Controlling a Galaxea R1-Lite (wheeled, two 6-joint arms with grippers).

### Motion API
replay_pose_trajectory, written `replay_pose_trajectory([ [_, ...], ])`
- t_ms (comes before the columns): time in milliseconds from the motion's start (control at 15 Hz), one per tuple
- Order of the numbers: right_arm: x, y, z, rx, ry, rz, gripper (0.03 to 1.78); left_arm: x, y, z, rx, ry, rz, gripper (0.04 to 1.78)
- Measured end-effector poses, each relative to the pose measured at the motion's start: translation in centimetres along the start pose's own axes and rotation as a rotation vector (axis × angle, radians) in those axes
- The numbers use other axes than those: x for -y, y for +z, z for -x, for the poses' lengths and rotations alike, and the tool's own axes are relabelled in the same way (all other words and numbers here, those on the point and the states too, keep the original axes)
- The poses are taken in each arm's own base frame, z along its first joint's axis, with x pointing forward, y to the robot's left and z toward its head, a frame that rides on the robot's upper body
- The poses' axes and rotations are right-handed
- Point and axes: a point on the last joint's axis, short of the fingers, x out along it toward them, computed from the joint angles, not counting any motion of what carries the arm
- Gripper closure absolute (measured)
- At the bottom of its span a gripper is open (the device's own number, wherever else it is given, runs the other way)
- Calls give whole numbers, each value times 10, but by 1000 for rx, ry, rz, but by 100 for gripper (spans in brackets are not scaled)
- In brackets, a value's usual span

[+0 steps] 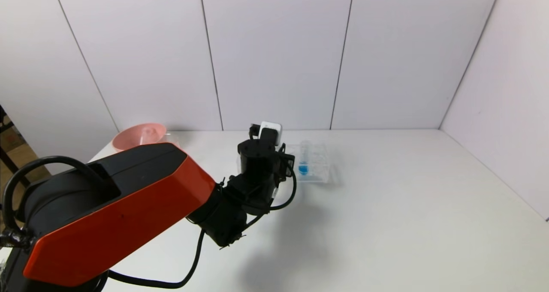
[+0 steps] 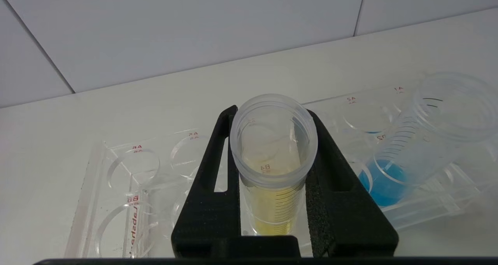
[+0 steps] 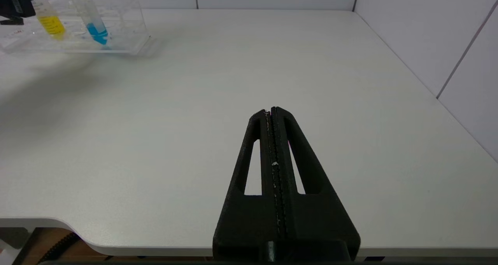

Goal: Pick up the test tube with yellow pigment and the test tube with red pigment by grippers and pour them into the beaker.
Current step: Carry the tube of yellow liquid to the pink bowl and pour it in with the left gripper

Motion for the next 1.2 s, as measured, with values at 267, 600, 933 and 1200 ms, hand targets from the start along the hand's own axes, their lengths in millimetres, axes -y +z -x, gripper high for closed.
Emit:
replay_pose_trajectory([
  [267,0,0,0,0,0,0,170,0,11,2,10,-3,-8,134],
  [600,0,0,0,0,0,0,170,2,28,5,45,-7,-29,134],
  [933,0,0,0,0,0,0,170,-1,48,8,75,-2,-41,134],
  [1200,0,0,0,0,0,0,170,1,59,12,89,-13,-38,134],
])
